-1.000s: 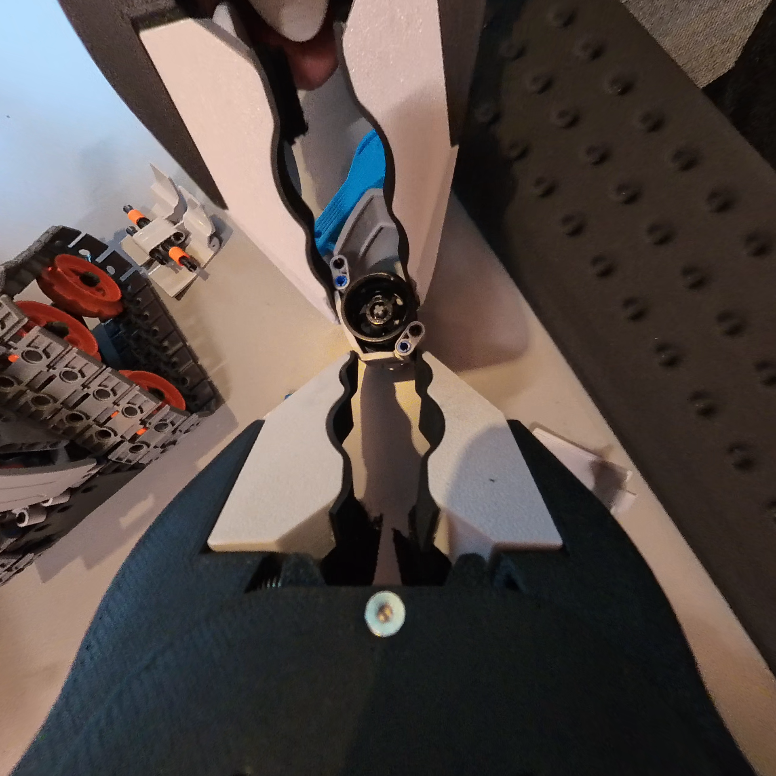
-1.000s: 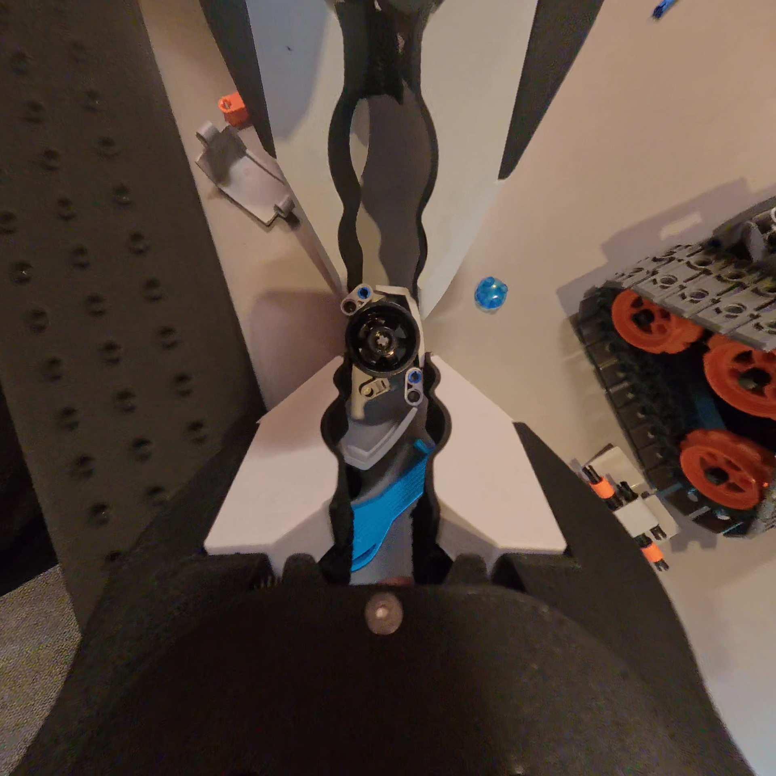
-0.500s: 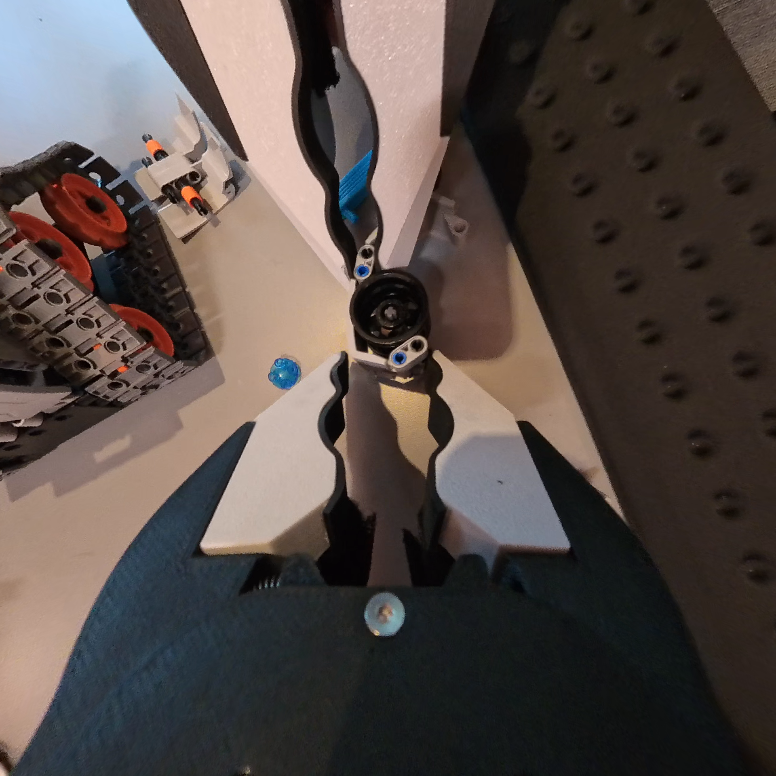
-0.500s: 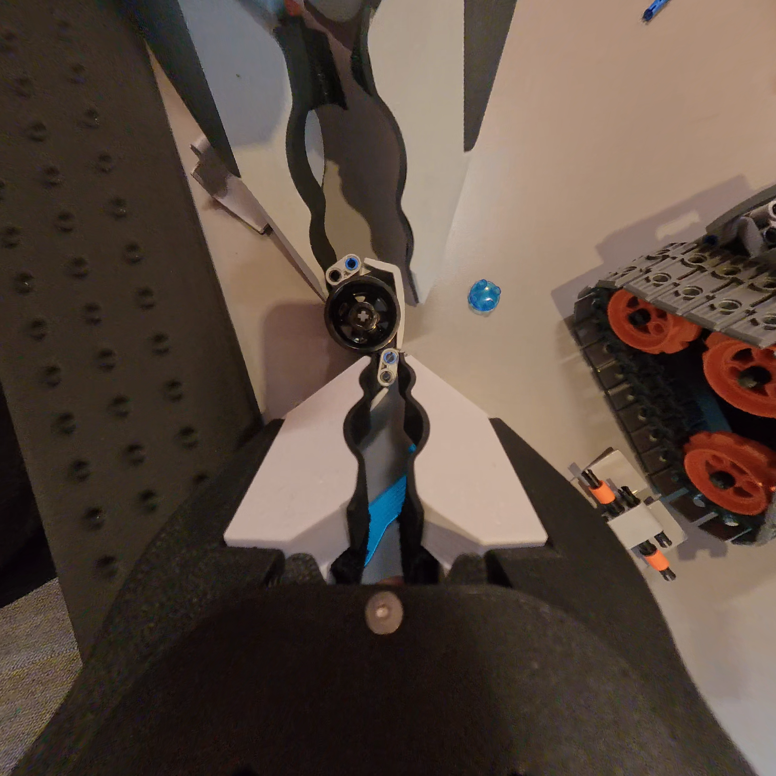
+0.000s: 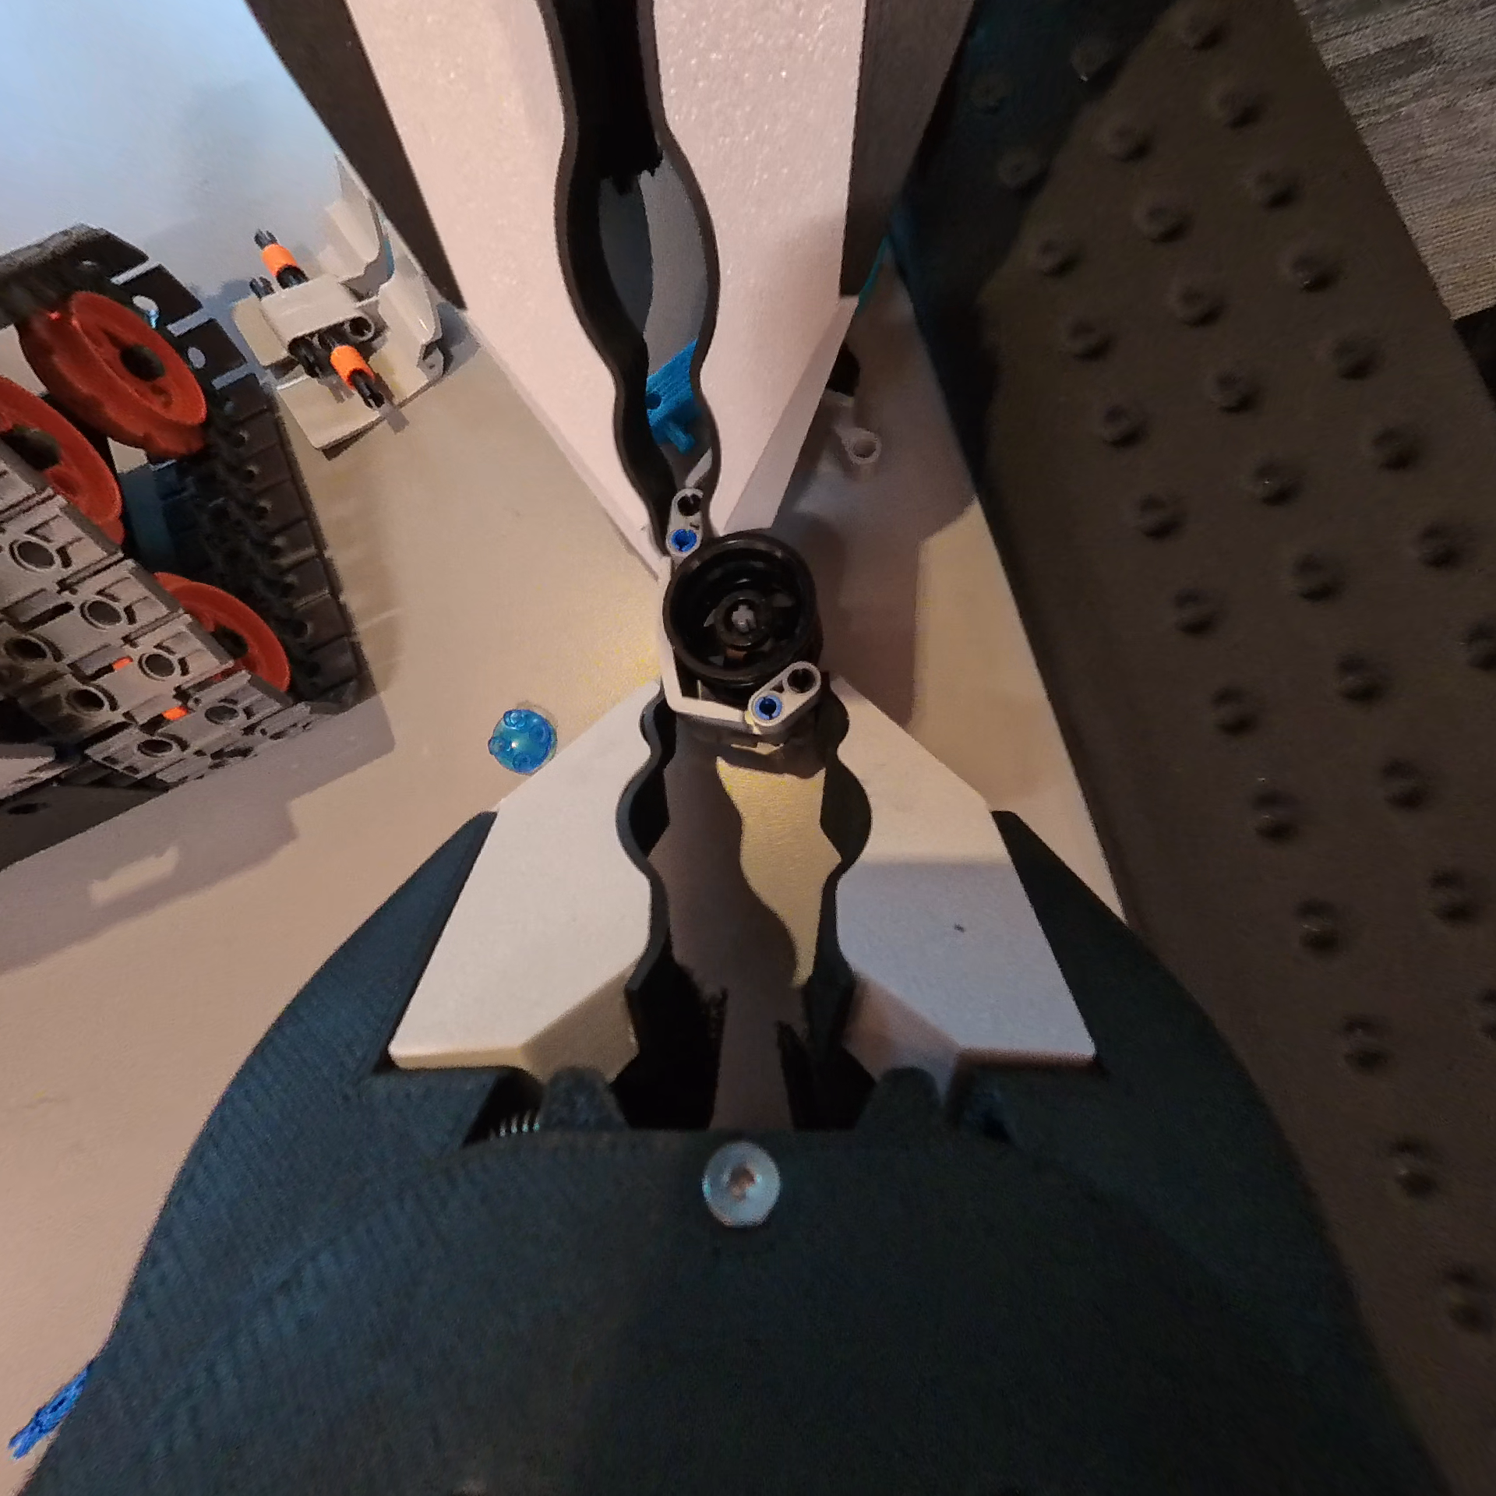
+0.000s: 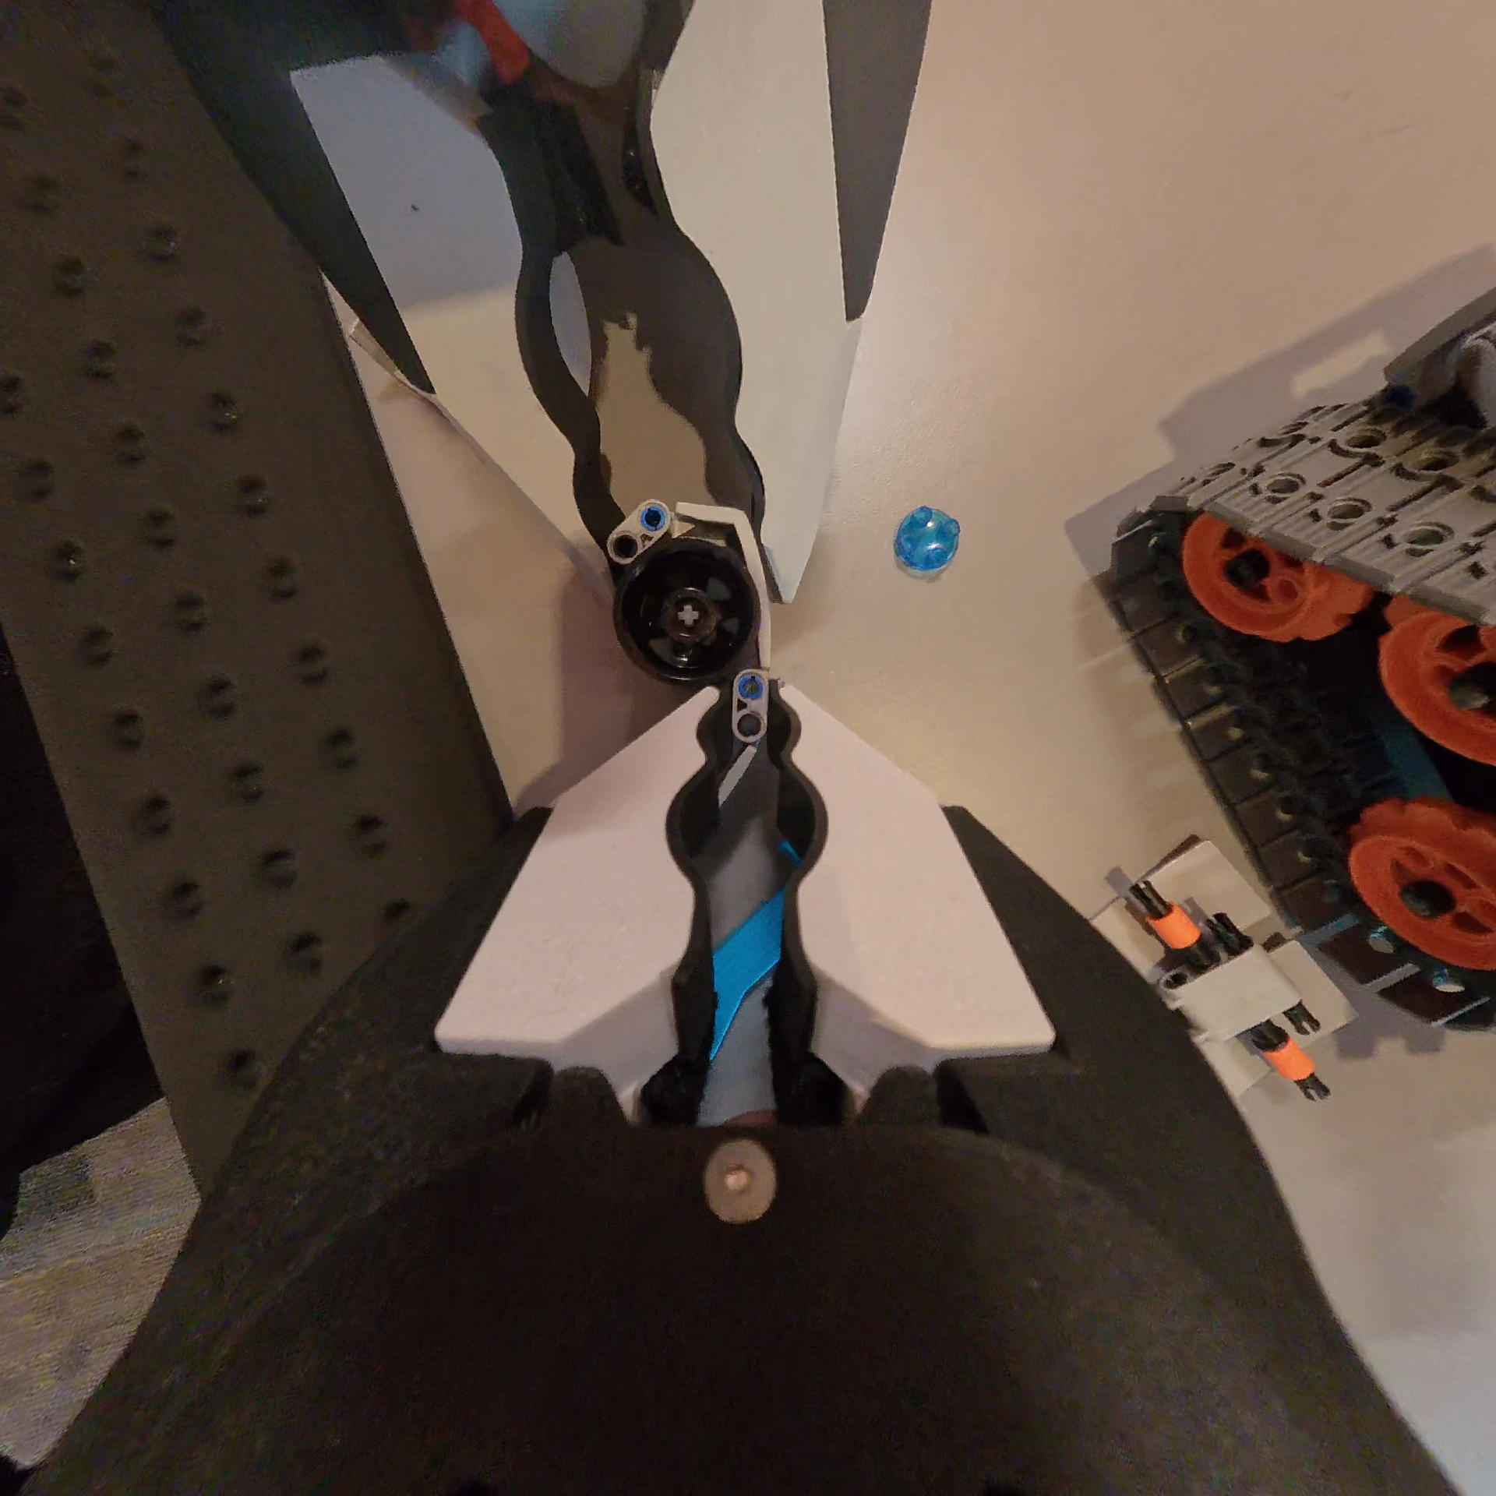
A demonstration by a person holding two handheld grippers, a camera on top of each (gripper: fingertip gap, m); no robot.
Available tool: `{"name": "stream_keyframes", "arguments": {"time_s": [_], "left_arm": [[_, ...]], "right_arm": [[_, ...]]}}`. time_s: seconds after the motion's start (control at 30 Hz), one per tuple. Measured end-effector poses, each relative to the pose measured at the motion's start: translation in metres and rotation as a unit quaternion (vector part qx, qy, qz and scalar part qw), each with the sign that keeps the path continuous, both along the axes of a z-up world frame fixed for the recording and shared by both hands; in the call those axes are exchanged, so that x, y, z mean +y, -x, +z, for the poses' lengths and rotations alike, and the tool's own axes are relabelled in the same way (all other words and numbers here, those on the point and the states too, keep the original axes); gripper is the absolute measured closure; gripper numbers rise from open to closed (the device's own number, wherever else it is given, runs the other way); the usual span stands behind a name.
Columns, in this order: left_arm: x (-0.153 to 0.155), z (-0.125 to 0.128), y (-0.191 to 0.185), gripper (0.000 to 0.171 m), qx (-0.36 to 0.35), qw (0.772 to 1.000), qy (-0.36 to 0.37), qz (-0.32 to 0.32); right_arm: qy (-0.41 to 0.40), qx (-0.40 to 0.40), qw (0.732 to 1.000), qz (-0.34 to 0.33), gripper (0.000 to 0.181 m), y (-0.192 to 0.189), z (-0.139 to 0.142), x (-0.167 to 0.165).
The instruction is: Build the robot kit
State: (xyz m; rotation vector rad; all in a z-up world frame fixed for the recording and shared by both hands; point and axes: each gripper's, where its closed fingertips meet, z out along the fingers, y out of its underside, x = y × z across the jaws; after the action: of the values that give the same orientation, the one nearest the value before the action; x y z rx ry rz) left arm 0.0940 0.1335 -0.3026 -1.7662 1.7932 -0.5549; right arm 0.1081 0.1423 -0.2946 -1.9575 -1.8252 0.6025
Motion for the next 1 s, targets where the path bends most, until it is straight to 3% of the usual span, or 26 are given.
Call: {"name": "stream_keyframes", "arguments": {"time_s": [0.13,0.27,0.37,0.47,0.63,1.0], "left_arm": [[0.005,0.0,0.002,0.139,0.006,1.0,-0.007,0.008],[0.007,0.005,0.004,0.112,0.001,1.0,-0.012,0.025],[0.003,0.015,-0.001,0.106,-0.017,0.999,-0.026,0.026],[0.003,0.023,-0.005,0.114,-0.012,0.995,-0.1,0.016],[-0.004,0.029,-0.012,0.151,0.024,0.974,-0.223,-0.032],[0.001,0.023,-0.012,0.161,0.035,0.979,-0.201,-0.009]], "right_arm": [[0.011,-0.004,1.0,-0.004,0.177,-0.002,0.0,0.002],[0.009,-0.002,1.0,-0.003,0.177,-0.001,0.0,0.001],[0.005,-0.002,1.0,-0.005,0.177,0.0,0.0,0.002],[0.0,-0.003,1.0,-0.009,0.177,-0.001,0.0,0.003],[-0.009,-0.009,1.0,-0.014,0.177,-0.001,0.0,0.004],[-0.011,-0.014,0.999,-0.03,0.177,-0.001,0.001,0.007]]}}
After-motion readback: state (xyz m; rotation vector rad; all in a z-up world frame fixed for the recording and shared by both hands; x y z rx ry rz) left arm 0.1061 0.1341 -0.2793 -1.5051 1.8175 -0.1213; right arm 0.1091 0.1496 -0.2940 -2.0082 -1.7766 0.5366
